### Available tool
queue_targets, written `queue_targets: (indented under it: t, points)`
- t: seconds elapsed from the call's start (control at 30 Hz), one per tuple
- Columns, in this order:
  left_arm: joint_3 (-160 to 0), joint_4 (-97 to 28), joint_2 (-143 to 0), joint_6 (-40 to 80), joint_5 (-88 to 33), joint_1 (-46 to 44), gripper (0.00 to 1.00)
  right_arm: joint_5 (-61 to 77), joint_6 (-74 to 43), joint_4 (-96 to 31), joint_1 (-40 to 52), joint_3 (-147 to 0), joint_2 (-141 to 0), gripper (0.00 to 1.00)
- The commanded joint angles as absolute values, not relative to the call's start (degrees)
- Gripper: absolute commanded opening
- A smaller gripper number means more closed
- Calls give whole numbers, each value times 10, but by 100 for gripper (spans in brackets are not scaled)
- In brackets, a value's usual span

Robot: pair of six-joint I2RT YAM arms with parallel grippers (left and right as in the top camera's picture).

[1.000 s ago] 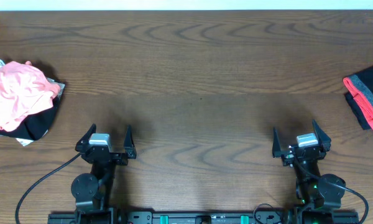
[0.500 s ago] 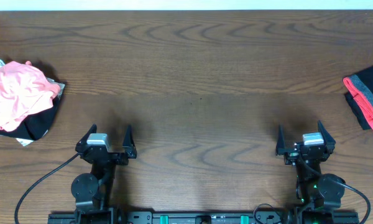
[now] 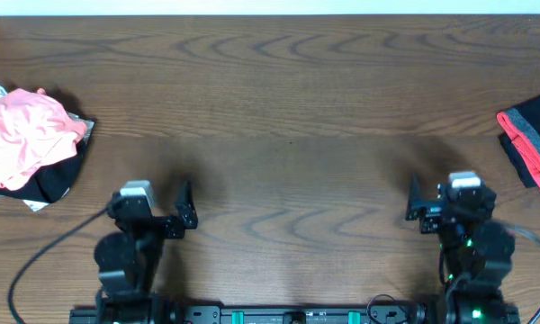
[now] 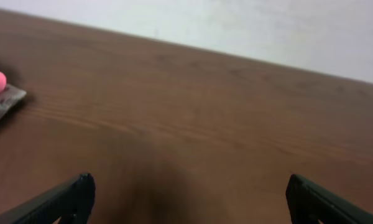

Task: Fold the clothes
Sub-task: 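Move the right gripper to the black pants at the right edge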

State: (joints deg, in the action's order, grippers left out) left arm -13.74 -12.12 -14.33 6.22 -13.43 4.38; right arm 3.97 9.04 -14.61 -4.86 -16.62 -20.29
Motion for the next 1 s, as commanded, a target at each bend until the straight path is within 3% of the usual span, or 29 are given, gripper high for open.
queue_targets:
  t: [0.0,0.43,0.67,0.8,0.97]
  points:
    - [-218,-160,-216,68,-141,41,98,32,77,-180,-49,-235,-280,99]
    - [-499,-474,-488,67,-161,41,98,40,49,-413,-49,-465,-549,99]
    - [-507,-491,-512,68,-204,41,98,104,35,-410,-49,-475,-569,99]
    - [-507,-493,-512,67,-204,41,98,1,-44,-400,-51,-482,-571,99]
    - [-508,-490,-512,67,-204,41,98,-98,-46,-435,-93,-577,-630,99]
